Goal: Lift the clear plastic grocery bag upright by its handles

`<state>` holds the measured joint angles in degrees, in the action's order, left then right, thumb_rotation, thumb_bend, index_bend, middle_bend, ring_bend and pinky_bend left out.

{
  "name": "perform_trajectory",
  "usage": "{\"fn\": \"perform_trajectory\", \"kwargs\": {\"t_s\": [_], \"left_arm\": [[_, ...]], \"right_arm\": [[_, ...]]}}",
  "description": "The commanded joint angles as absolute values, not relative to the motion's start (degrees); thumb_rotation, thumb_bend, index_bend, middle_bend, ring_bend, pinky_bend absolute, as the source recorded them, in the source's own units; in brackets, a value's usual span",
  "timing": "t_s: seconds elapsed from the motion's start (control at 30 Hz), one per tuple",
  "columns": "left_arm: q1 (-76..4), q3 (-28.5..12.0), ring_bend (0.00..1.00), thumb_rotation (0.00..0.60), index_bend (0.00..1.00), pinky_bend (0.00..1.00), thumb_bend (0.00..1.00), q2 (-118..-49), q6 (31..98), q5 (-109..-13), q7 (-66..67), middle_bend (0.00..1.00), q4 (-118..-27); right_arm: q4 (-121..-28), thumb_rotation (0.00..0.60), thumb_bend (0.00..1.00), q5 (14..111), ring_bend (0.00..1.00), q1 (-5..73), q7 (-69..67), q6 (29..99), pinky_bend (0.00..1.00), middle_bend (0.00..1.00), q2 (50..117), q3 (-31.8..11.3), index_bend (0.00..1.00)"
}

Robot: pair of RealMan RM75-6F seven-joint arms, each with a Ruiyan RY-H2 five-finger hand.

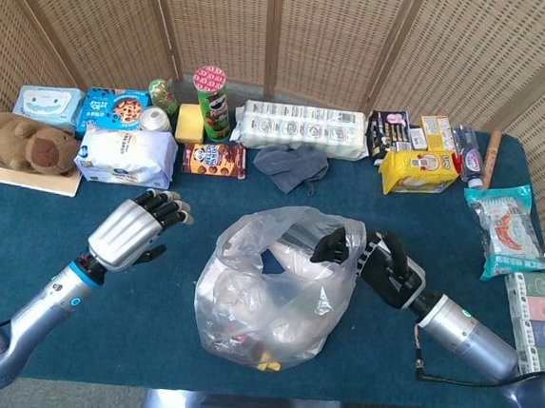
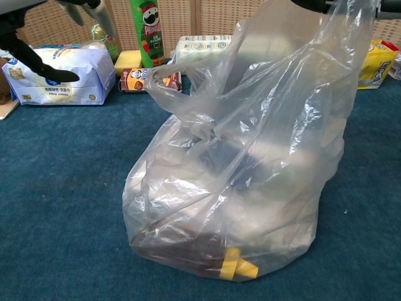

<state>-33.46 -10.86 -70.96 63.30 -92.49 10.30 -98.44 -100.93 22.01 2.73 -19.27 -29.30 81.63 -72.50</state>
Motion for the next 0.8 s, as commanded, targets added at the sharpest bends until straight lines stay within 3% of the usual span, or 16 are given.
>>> {"fn": "perform_trajectory", "kwargs": {"t_s": [0.03,0.53,0.67,0.8], "left_arm": [[-36.23,-11.21,0.21,0.600,0.32,0.27,0.21,-74.70,62.18,-93.36,9.18,0.30,-94.62],[-44.00,-10.51,0.22,0.600,0.32,0.27,0.22,-87.88,62.43,-96.50,4.16,0.30,-80.55],[-45.48,-10.58,0.31,0.600,0.35,0.31,0.26,-91.00,64.35,-97.52,2.21,0.36,-77.12],[-46.26,-11.02,0.41,0.600,0.47,0.36,0.29,-94.29,68.45,-98.76,0.23,0.48,-73.04]], "right_arm": [[-101.18,0.182,0.12,21.61,0.31,2.53,-18.98,-29.18,0.22,0.36,81.40,-72.58,0.39],[-102.55,0.183,0.12,19.68,0.32,1.93,-18.86,-28.32,0.22,0.36,80.14,-72.64,0.39],[-102.71,0.183,0.12,19.29,0.32,1.90,-18.94,-28.14,0.22,0.37,80.02,-72.45,0.39],[-102.59,0.183,0.12,19.04,0.32,1.96,-19.04,-27.98,0.22,0.37,79.91,-72.18,0.39]]}}
